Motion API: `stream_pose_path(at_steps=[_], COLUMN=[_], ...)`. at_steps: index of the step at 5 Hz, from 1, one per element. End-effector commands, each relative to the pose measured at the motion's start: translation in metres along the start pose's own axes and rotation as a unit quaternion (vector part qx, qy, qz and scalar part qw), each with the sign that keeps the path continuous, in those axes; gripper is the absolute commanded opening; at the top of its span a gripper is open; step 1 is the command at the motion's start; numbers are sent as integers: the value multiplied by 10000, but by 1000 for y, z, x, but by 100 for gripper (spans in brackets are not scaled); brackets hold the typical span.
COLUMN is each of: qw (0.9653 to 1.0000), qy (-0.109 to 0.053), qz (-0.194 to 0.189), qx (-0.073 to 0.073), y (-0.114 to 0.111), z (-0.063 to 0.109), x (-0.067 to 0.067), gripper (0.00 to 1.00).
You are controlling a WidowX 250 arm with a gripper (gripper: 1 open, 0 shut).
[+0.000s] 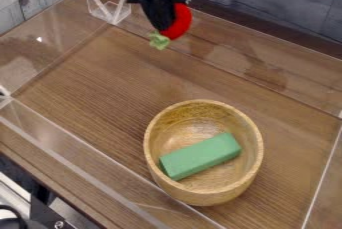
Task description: Move the red fruit to the left
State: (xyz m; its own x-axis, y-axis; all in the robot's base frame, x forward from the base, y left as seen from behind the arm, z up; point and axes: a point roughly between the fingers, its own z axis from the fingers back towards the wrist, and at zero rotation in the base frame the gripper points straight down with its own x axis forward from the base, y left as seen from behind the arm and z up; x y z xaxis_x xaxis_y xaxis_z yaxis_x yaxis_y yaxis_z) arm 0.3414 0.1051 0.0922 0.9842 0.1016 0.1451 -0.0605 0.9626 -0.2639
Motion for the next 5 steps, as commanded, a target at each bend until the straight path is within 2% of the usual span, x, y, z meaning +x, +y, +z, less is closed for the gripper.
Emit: stream_pose_path(at_steps=[1, 2, 3, 5], qw=[9989, 9989, 9989, 9985], qy=[-412, -369, -288, -357], qz=[-183, -229, -341, 403], qx=[149, 164, 139, 131], y=[15, 36, 42, 30], z=[26, 18, 4, 3], x=[14, 13, 13, 0], gripper=[0, 0, 0, 0])
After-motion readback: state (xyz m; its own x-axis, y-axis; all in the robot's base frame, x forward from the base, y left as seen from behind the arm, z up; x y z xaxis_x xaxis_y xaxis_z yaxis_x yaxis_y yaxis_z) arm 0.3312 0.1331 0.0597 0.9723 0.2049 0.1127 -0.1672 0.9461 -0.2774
